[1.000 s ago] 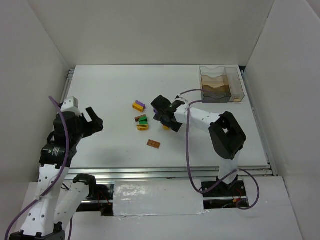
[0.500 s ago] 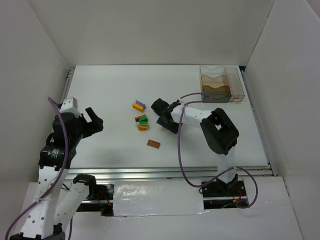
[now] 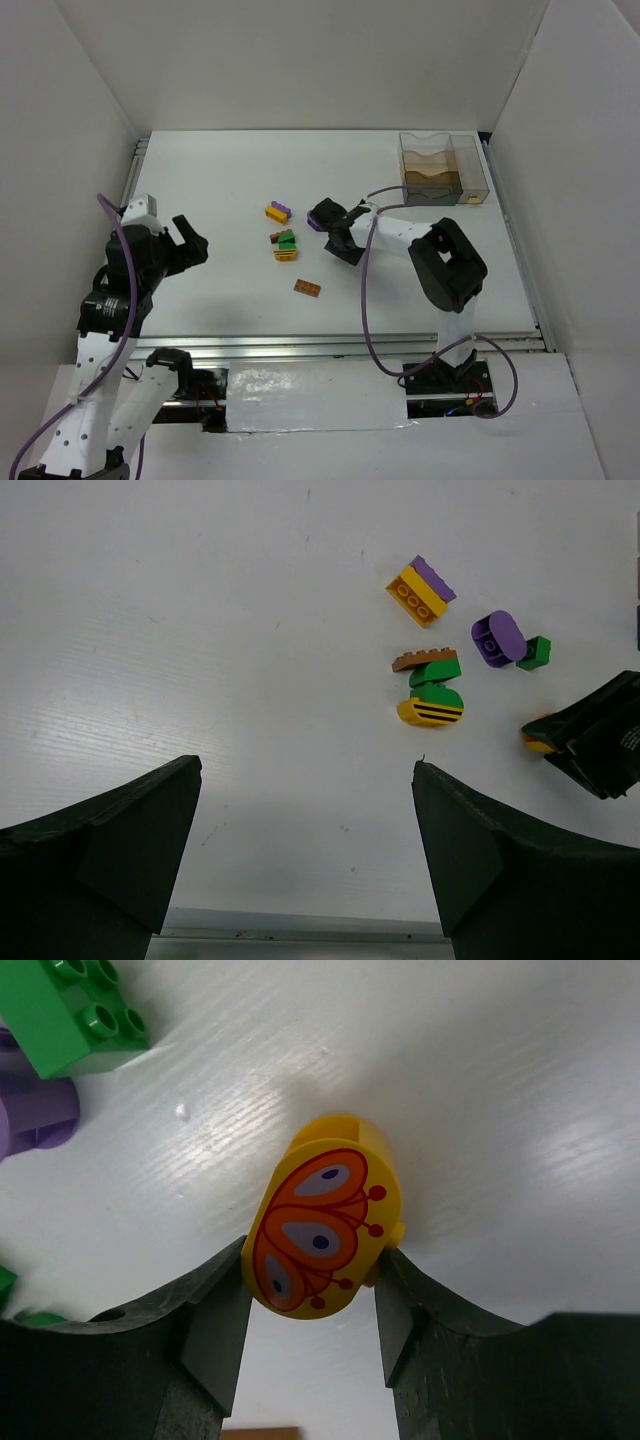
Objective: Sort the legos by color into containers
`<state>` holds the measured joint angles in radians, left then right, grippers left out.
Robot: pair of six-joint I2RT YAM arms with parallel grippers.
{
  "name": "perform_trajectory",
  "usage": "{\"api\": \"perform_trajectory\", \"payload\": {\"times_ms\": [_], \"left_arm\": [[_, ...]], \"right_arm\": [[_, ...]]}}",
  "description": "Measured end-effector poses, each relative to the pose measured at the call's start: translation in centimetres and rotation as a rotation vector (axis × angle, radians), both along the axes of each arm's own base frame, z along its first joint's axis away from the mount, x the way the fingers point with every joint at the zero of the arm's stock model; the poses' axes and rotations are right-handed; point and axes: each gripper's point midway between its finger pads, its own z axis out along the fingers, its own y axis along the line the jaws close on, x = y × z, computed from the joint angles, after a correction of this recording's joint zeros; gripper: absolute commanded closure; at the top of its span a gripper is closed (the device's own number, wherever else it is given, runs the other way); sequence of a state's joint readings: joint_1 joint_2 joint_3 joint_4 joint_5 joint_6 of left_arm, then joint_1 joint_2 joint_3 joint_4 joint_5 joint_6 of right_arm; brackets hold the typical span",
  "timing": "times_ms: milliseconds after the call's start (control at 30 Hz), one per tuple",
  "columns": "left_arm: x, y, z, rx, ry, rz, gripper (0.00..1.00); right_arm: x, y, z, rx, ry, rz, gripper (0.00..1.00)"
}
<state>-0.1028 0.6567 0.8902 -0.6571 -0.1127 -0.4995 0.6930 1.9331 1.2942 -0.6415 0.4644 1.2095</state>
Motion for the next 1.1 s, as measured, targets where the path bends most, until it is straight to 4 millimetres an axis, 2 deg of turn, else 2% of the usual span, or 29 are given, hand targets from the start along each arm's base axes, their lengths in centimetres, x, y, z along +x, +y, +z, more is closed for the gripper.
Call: {"api": "perform_trajectory", "payload": {"times_ms": [100, 233, 300, 400, 467, 600, 700, 767, 867, 933, 1100], "left_arm": [[0.0, -0.1, 0.0, -0.001, 0.0, -0.003, 0.0], [0.0, -0.2, 0.0, -0.003, 0.0, -0.008, 0.01], [0.0, -0.2, 0.0, -0.003, 0.0, -0.011, 0.01], [0.0, -0.3, 0.0, -0.003, 0.0, -0.012, 0.01], [0.0, -0.3, 0.0, -0.003, 0.0, -0.012, 0.01], [-0.1, -0.3, 0.2, -0.003, -0.007, -0.013, 0.01], [-0.1, -0.4, 0.2, -0.004, -0.008, -0.016, 0.0], [-0.2, -0.5, 0.3, -0.004, -0.012, -0.024, 0.0], [-0.2, -0.9, 0.3, -0.004, -0.013, -0.039, 0.01], [-0.2, -1.1, 0.3, -0.004, -0.012, -0.049, 0.0], [0.0, -2.0, -0.4, 0.003, 0.02, -0.083, 0.01]], "right_arm": [[-0.5, -0.7, 0.9, -0.022, -0.007, 0.049, 1.0], [0.5, -1.6, 5.2, -0.047, -0.084, 0.167, 1.0], [1.8, -3.1, 7.5, -0.06, -0.126, 0.187, 1.0], [5.2, -8.2, 10.8, -0.074, -0.186, 0.118, 1.0], [7.8, -13.4, 12.8, -0.086, -0.225, 0.023, 1.0], [11.6, -22.8, 16.1, -0.094, -0.288, -0.124, 1.0], [14.4, -26.9, 18.8, -0.13, -0.344, -0.139, 1.0], [16.6, -28.5, 20.1, -0.167, -0.367, -0.122, 1.0], [20.4, -30.8, 21.0, -0.216, -0.397, -0.113, 1.0], [22.1, -32.4, 20.3, -0.224, -0.399, -0.122, 1.0], [22.3, -37.4, 16.1, -0.188, -0.327, -0.157, 1.0]]}}
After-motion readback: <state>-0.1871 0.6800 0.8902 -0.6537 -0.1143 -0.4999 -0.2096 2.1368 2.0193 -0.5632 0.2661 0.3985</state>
